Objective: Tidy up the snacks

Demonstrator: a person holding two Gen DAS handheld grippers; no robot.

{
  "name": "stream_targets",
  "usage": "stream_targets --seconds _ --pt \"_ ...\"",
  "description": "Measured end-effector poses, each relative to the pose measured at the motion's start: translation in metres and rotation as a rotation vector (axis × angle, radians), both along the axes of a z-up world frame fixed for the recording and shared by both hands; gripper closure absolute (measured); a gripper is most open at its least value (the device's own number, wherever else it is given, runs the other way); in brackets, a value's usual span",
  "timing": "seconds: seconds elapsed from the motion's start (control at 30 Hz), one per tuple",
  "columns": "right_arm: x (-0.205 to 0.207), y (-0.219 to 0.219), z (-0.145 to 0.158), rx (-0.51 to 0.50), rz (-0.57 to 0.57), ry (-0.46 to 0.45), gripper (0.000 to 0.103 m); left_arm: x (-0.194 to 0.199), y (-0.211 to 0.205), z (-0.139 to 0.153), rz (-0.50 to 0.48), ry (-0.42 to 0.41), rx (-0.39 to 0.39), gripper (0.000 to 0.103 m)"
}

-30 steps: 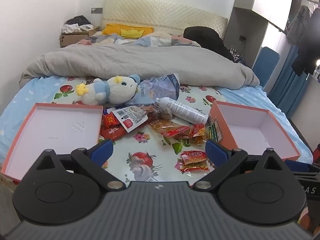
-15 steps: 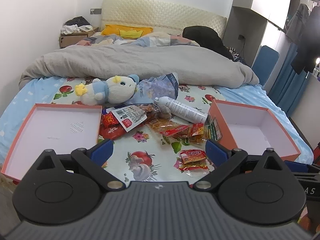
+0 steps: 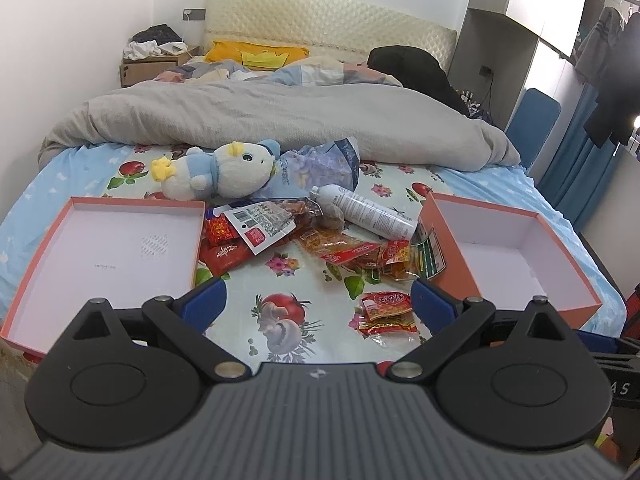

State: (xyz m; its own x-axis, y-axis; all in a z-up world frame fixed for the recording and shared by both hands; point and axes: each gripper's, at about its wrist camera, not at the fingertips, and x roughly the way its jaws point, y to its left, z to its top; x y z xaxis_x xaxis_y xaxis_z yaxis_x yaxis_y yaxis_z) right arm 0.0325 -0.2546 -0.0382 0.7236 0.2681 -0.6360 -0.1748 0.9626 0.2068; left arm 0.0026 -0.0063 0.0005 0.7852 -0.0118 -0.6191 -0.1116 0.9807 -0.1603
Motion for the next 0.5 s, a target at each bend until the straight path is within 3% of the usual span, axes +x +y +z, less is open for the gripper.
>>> stream_targets --seconds 0.5 --pt "0.0047 0.003 -0.0005 -0.004 0.015 0.014 0.0 0.0019 0.0062 -0.0031 0.008 0.012 0.0 0.003"
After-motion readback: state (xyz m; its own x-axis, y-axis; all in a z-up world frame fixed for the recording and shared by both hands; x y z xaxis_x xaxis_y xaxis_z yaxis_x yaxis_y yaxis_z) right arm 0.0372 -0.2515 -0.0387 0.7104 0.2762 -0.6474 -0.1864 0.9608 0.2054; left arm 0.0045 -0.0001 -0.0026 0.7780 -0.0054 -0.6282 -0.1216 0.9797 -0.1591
